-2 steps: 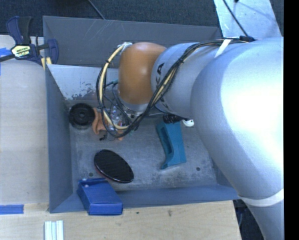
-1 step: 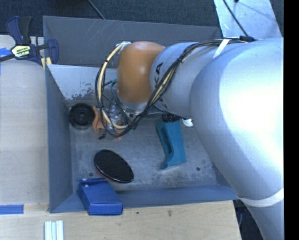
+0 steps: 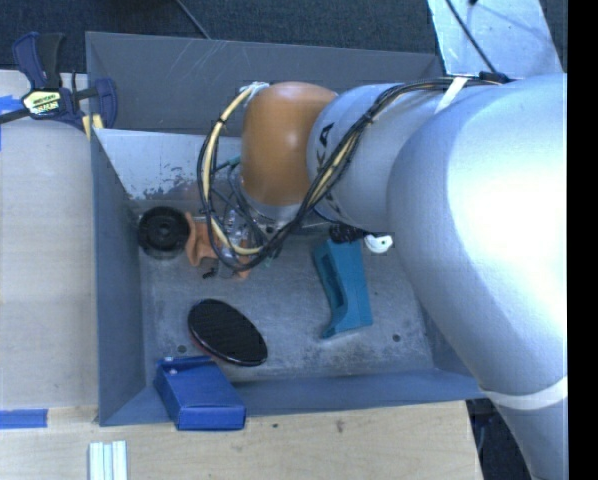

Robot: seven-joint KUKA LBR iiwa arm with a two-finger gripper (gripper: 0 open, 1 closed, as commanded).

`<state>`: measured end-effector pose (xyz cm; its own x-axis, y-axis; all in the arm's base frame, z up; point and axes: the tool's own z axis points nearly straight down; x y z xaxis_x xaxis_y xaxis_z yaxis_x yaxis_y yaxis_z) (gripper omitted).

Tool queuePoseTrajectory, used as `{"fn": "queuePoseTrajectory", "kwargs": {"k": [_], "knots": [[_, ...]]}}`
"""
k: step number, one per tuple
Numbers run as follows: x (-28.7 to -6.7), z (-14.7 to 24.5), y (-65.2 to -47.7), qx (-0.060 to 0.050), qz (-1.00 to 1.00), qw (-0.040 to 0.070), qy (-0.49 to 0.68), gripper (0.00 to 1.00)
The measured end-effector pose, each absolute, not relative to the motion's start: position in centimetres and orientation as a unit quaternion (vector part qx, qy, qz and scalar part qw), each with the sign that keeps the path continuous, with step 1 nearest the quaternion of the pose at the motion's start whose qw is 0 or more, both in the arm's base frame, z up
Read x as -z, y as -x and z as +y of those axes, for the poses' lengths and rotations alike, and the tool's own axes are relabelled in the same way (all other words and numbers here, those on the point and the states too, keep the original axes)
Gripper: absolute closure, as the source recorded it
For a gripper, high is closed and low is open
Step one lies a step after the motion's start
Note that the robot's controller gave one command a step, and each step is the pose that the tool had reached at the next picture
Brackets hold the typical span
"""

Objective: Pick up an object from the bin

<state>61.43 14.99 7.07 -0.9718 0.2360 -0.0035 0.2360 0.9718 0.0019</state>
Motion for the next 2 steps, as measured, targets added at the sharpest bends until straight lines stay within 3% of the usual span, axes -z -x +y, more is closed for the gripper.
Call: {"fn": "queuePoseTrajectory", "kwargs": {"k": [1,2], "knots": [[-7.03,19.06,-60.88,0.001,0.993,0.002,-0.118,1.0],[-7.04,19.68,-60.37,-0.002,0.994,0.001,-0.108,1.0]]}}
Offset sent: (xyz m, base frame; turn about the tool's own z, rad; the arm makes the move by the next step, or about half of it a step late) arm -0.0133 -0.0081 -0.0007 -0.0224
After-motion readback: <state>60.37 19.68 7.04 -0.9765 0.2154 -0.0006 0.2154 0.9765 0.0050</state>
